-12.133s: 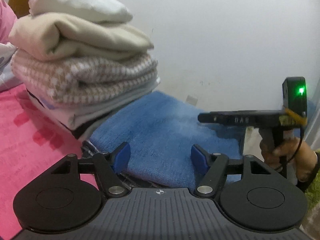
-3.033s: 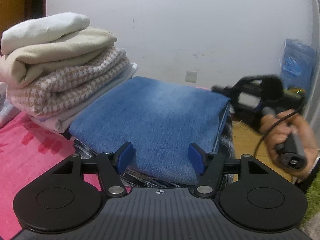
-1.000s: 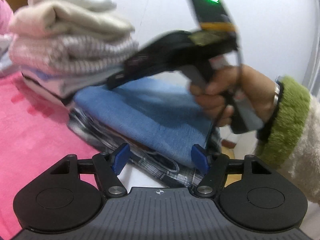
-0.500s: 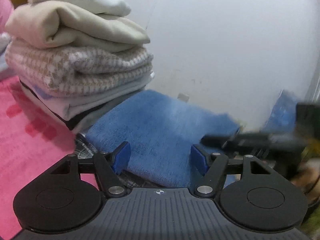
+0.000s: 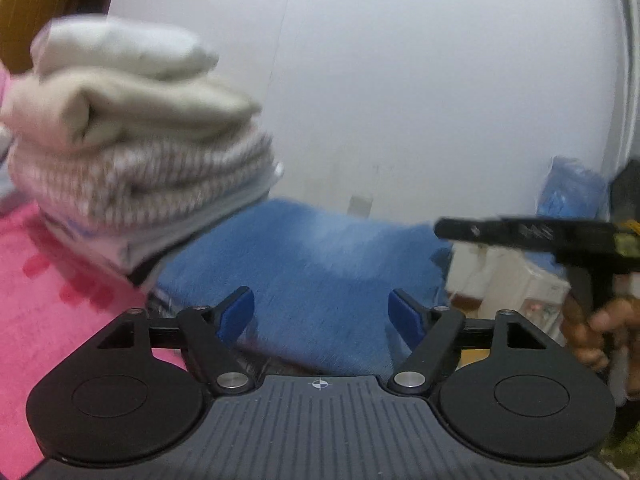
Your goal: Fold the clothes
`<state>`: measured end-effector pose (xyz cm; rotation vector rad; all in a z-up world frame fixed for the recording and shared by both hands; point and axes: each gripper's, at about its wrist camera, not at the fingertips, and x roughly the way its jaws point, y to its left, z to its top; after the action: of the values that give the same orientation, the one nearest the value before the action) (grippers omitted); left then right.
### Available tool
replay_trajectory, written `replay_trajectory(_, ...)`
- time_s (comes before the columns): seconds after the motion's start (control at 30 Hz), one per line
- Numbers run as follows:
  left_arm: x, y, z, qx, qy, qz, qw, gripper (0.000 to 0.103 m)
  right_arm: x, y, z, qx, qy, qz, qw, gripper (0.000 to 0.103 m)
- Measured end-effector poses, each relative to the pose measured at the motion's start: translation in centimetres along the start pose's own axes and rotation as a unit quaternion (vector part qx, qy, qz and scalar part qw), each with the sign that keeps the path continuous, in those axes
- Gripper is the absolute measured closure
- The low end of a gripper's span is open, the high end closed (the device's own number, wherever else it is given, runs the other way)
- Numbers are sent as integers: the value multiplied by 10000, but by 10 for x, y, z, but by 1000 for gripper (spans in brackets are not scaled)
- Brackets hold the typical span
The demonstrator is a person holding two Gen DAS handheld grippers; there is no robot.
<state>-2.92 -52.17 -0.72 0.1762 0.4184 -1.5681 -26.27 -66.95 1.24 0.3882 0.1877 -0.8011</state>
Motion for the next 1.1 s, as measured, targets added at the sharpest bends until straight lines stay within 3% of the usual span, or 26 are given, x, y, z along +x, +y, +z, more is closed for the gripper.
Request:
replay_trajectory(0.13,17,-19,0,278,261,-9,9993,23,22,-17,5,233,-102,-281,9993,102)
replay_trajectory(0.23,26,-23,-8,211,474,63,9986,23,46,-34,-12,488,384,-432,9971,102)
replay_trajectory(0.3,23,-22,-10,194,443,79,9988,22,43,-41,-21,668,391,-388,9962,102)
replay_trajectory(0.5,22,-14,-9,84,482,-9,9988,22,24,-38,-1,923,196,-335,9950,102)
replay_trajectory(0.6,23,-14,-10,50,519,-20,9986,22,24,-24,10,619,49,-106,9980,101)
replay_trajectory(0.73,20,-14,-11,57,558,-41,9984,22,32,-9,-2,-288,419,79,9987,102)
replay_trajectory(0.83,18,-16,-11,98,575,-48,9983,22,34,-15,-14,-495,701,-365,9956,103)
replay_trajectory(0.97,18,-17,-12,120,593,-24,9982,22,8,-8,-7,-395,345,4,9986,102)
replay_trajectory(1.1,17,-18,-12,123,615,-12,9980,22,10,11,-17,-1040,601,358,9921,102)
